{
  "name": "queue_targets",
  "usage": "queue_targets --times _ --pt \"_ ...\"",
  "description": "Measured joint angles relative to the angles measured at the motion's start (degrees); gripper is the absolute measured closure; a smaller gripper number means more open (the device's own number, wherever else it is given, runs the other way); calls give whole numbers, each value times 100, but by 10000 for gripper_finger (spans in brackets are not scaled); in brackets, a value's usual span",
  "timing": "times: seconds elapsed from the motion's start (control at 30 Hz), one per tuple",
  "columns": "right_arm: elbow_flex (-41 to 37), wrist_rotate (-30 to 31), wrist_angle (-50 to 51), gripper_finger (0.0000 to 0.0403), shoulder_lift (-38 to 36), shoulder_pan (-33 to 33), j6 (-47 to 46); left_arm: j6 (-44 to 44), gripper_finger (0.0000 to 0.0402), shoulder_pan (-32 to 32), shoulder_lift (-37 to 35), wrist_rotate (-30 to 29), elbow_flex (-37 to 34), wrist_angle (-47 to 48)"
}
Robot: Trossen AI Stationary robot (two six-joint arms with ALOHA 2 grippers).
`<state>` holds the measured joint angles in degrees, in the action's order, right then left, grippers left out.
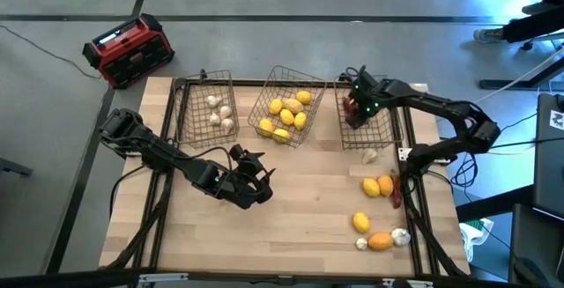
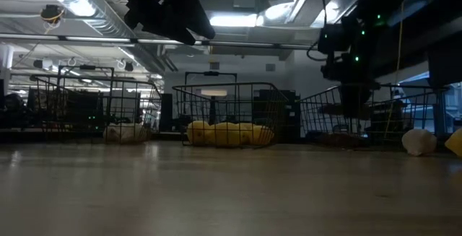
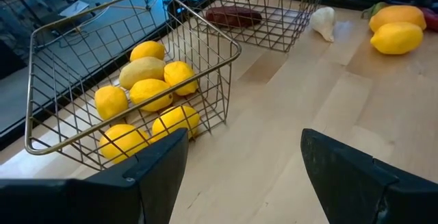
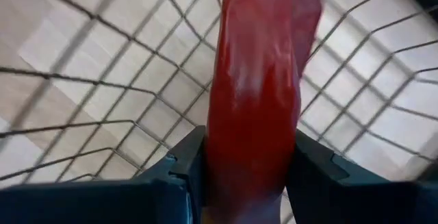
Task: Sort produce into baskets
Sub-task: Put the bell pepper into the right wire basket
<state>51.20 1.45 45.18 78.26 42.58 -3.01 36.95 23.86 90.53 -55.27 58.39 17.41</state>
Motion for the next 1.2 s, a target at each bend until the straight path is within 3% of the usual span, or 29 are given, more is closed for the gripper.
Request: queue_targets --times 0.5,0.77,1.2 --pt "-402 51 -869 260 717 -7 -4 24 121 -2 -1 -94 0 0" --pt "-394 463 -988 255 844 -19 27 46 121 0 -1 -94 0 0" --pt "-405 503 -910 125 788 -19 181 53 121 -2 -3 -94 0 -2"
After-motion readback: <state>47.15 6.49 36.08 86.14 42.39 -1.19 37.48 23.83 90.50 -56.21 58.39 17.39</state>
